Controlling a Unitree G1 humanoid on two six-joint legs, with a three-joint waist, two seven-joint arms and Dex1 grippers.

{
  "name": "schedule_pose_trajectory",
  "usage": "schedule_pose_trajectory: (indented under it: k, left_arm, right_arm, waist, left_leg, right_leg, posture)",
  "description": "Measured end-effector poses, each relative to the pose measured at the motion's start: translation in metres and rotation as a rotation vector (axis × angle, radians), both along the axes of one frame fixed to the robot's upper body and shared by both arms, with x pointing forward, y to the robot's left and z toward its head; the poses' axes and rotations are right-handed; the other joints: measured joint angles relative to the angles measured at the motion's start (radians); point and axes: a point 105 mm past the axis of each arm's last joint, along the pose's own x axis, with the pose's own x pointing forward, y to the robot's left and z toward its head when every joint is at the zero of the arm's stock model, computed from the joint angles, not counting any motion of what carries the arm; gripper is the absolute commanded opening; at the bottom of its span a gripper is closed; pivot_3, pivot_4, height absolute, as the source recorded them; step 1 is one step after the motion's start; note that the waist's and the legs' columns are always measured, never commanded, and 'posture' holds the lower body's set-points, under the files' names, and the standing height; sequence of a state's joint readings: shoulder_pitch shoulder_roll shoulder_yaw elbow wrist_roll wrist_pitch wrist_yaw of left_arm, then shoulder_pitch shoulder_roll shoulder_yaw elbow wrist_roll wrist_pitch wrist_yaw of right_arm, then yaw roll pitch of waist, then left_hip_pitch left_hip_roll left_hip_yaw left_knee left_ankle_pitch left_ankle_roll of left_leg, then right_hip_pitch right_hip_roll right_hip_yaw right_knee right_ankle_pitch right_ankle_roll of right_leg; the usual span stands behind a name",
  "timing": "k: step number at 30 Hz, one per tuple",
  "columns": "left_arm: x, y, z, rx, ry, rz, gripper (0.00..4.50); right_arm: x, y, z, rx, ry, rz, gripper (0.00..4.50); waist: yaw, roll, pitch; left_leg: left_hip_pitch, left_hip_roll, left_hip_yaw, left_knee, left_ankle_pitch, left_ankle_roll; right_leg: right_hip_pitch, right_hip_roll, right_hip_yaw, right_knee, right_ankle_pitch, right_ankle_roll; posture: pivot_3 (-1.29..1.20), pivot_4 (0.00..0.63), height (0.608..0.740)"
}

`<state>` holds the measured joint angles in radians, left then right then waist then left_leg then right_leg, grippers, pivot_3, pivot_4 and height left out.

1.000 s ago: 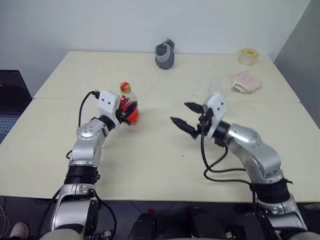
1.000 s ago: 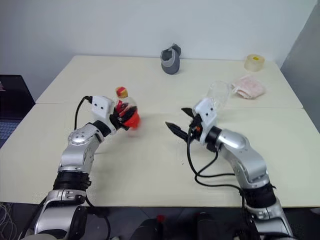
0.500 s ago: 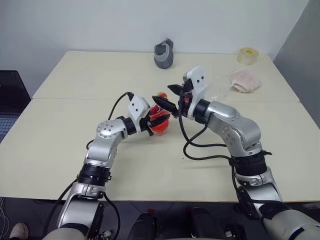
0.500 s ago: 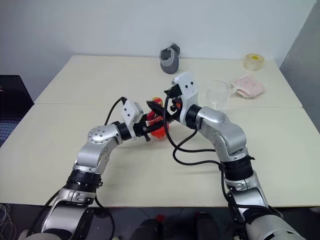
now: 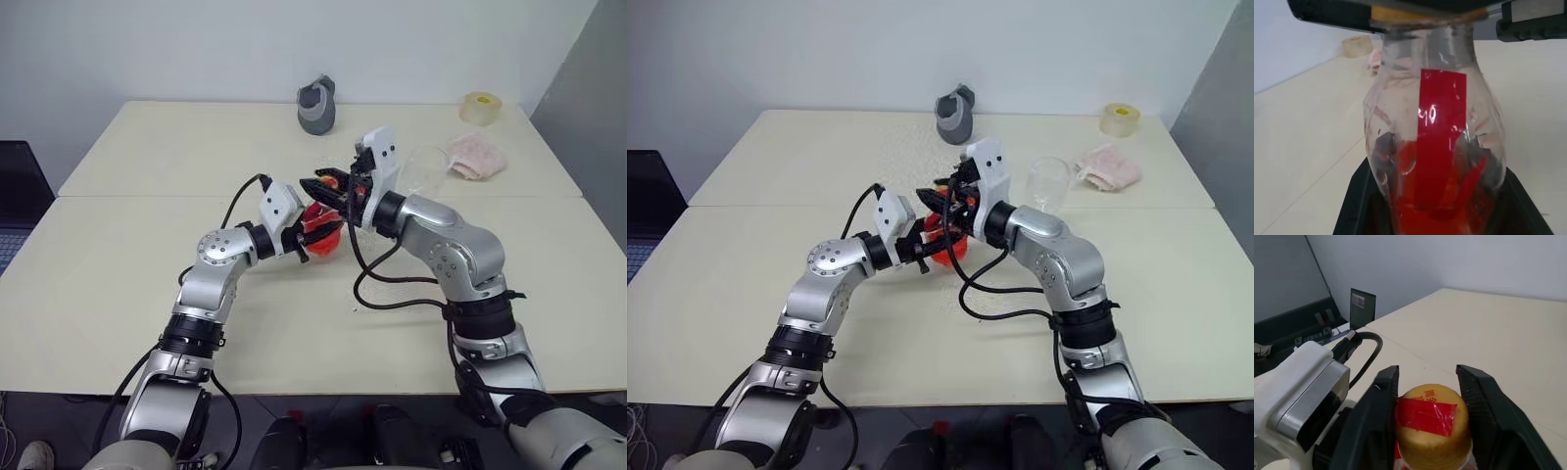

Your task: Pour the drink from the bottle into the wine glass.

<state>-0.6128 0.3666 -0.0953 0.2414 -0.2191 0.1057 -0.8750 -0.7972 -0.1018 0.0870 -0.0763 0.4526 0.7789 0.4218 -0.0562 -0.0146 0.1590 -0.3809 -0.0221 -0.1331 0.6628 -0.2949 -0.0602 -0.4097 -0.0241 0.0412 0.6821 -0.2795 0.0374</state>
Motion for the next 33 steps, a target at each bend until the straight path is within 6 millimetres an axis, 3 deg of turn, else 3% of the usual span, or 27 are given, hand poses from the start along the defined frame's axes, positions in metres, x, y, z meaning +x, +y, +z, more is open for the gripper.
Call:
schedule_pose_trajectory:
  k: [14, 25, 33]
  left_arm:
    - [-0.009, 0.004, 0.005, -0.042, 0.022, 0.042, 1.37]
    - [-0.044, 0.017, 0.023, -0.059, 0.046, -0.008, 1.37]
    - [-0.057, 0.014, 0.031, -0.154, 0.130, -0.056, 1.11]
  right_arm:
    - [-0.004, 0.006, 0.006, 0.059, 0.001, 0.031, 1.46]
    - [-0.023, 0.017, 0.023, 0.026, -0.098, 0.442, 1.46]
    - [-0.033, 0.017, 0.029, 0.025, -0.133, 0.568, 1.46]
  waist:
    - [-0.001, 0.000, 0.000]
    - [-0.002, 0.001, 0.001]
    - [-0.001, 0.001, 0.001]
  left_leg:
    - [0.000, 0.000, 0.000, 0.000, 0.000, 0.000]
    - [0.000, 0.000, 0.000, 0.000, -0.001, 0.002]
    - [0.000, 0.001, 0.000, 0.000, -0.001, 0.002]
  right_leg:
    - [0.000, 0.000, 0.000, 0.000, 0.000, 0.000]
    - [0.000, 0.000, 0.000, 0.000, 0.000, 0.000]
    - [0.000, 0.000, 0.000, 0.000, 0.000, 0.000]
  posture:
    - [0.00, 0.150, 0.740]
    - [0.00, 0.150, 0.740]
    - [0.00, 0.150, 0.740]
